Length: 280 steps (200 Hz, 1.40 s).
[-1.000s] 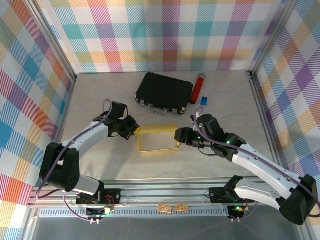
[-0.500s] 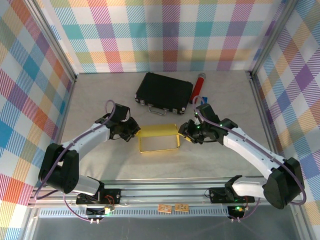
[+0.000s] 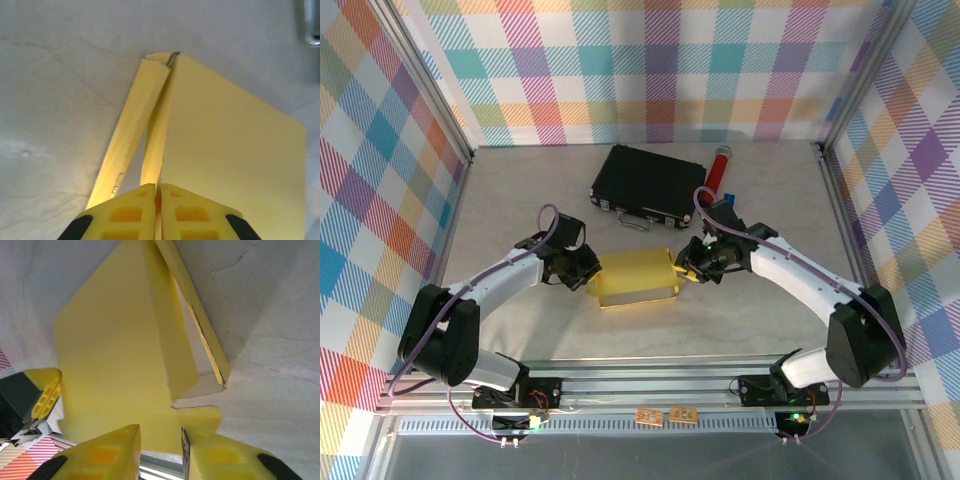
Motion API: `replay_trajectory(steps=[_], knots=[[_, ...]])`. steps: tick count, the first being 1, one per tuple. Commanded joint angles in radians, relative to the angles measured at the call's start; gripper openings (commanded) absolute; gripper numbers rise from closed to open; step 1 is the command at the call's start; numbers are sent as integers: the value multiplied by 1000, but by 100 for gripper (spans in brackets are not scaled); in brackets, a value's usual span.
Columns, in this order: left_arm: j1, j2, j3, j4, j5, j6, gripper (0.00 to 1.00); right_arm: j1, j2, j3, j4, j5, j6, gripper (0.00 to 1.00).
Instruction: Fold the paper box
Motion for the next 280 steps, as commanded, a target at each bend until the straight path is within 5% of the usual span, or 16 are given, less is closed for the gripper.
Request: replay_trajectory(steps=[1,46,130,229,280], knots=[[-16,20,-21,-113,-42,41,11,-3,42,45,-27,-15,-80,29],[-23,30,-5,-139,-53,75,20,-3,120,64,-26,-19,-151,26],[-25,-3,111,-262,-101,184,56,-3,251,112,-14,-26,-278,37],[-11,90,38,-148,-93,248,48,-26,327,127,26,-117,-327,45],[-7,97,12,-123,-115,280,36,-35,338,135,36,-133,-357,51]])
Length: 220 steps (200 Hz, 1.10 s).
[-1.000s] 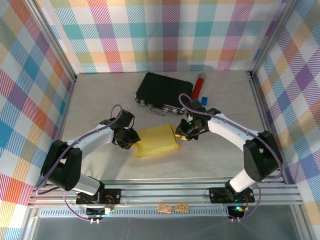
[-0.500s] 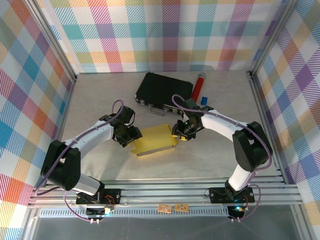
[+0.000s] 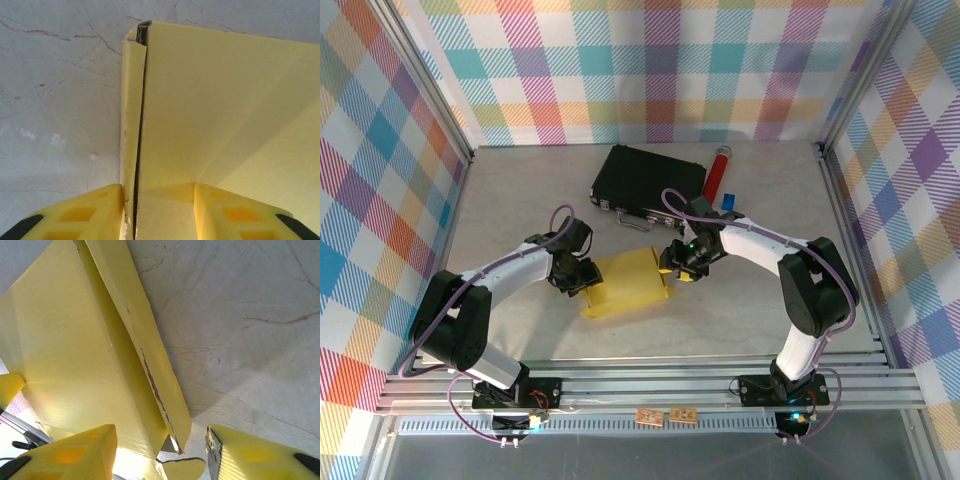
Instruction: Fold the paper box
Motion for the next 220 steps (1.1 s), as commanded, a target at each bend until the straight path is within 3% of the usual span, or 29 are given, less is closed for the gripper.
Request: replay_trajectory(steps=[1,78,152,189,220], knots=[[10,14,-31,15,-32,32,36,-10,17,21,6,-36,-37,51],[76,-13,-96,129,49,89,5,-107,88,-14,97,-258,-170,61],[131,24,-141,135,85,151,0,-154,205,-12,237,-409,-194,63],[160,6,-194,181,117,143,0,-137,209,-1,282,-443,-156,52],[168,-13,-215,226,148,149,0,-118,138,-1,277,-462,-141,52]])
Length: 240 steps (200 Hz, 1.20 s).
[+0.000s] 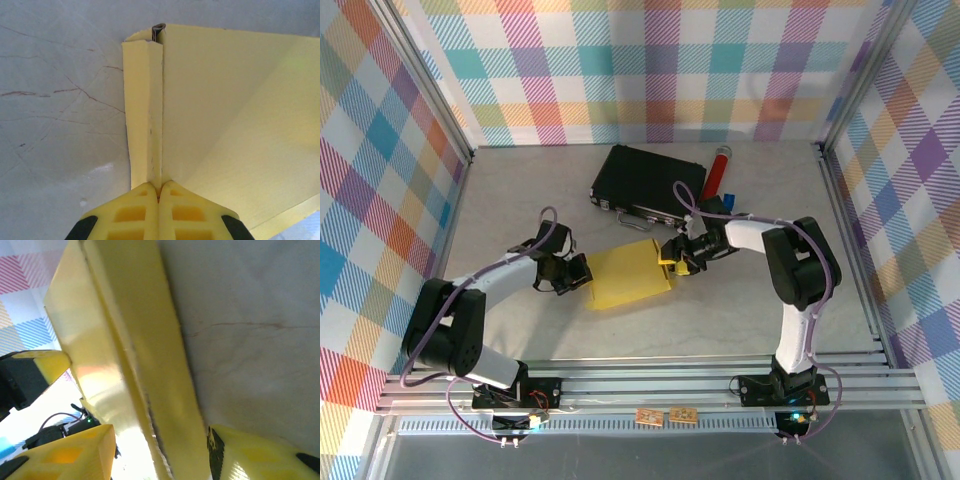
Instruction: Fold the paper box
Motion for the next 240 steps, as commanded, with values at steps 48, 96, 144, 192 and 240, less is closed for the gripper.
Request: replay_trajectory(steps=[48,96,144,192,240], knots=[[47,28,-97,-10,-26,37,0,29,-138,36,-65,-109,-8,54],[54,31,-112,36,17,37,0,35,-140,76,-196,-75,-80,54],[60,30,-138,-28,-43,50,0,-57,-210,48,-151,42,-70,55],[66,1,-159,-103,-129,8,0,-74,-101,28,-73,96,-65,56],[68,8,-161,-113,-137,8,0,-41,-65,15,154,-69,19,64]])
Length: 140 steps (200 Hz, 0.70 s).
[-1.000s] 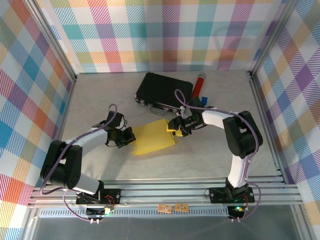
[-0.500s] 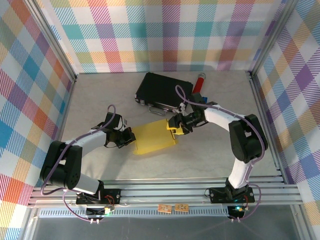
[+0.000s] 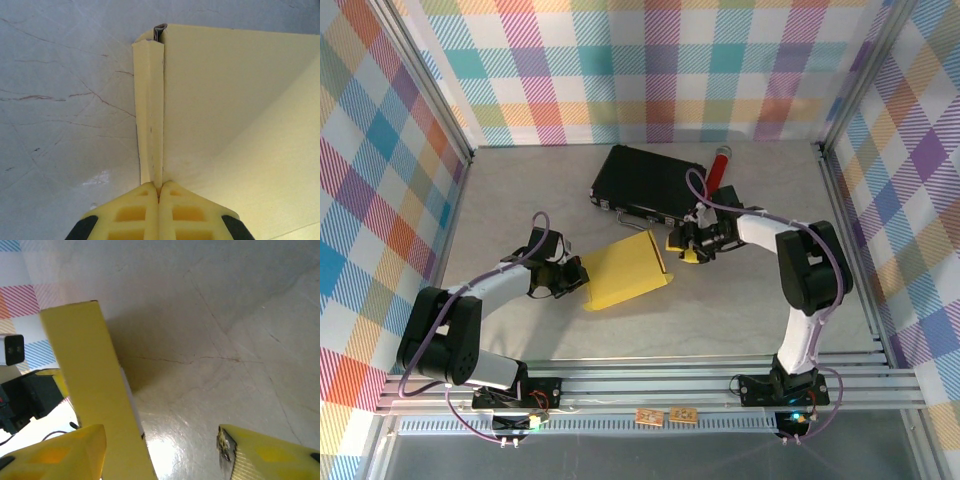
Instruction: Fold the paper box
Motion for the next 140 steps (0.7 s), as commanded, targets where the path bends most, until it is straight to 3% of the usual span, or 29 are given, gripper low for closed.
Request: replay_trajectory(steps=[1,26,101,140], knots=[[20,55,-70,-209,-178,0,0,29,-6,3,147,-121,36,64],[21,55,-70,-208,-181,-1,0,55,-5,6,177,-190,46,67],[22,78,-65,-197,-175,1,0,124,91,24,168,-234,65,68],[23,86,-53,-205,-181,5,0,138,38,11,75,-141,12,68]])
